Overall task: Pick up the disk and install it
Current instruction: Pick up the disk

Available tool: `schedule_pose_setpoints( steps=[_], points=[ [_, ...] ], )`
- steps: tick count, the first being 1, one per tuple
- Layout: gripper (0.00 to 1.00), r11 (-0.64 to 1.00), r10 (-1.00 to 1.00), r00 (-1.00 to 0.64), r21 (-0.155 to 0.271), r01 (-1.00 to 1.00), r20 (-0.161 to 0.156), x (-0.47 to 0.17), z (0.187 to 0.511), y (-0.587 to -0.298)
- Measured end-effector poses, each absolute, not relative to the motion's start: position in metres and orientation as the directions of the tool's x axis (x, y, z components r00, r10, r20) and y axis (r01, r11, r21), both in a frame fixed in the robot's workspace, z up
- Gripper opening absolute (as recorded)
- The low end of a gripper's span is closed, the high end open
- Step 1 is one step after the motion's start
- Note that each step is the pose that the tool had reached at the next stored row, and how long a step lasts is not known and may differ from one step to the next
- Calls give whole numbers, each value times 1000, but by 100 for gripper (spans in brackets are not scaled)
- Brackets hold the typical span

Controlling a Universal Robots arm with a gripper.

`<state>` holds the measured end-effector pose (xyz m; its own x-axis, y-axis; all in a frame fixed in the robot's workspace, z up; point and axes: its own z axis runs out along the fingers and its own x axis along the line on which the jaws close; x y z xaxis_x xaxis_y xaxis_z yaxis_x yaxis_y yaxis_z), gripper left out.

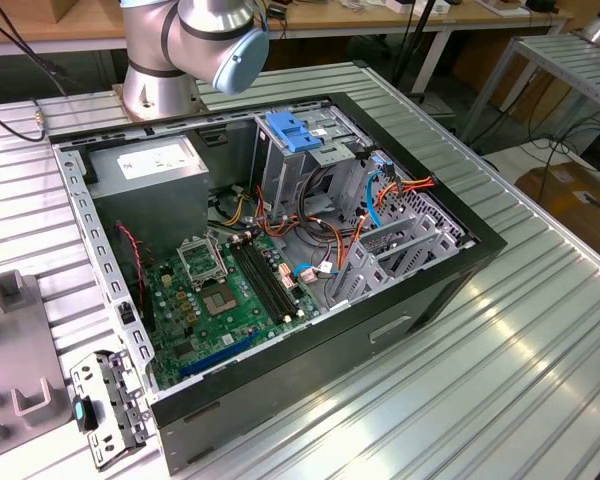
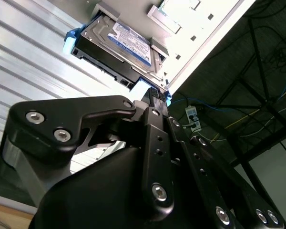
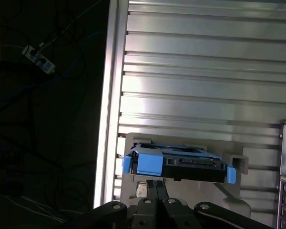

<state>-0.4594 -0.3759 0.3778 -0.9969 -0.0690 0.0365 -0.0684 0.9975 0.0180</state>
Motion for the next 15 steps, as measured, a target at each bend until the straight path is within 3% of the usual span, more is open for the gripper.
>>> schedule_pose_setpoints(
  steps=[15],
  points=[
    [11, 996, -92, -995, 18, -91, 36, -459, 378, -376]
  ],
)
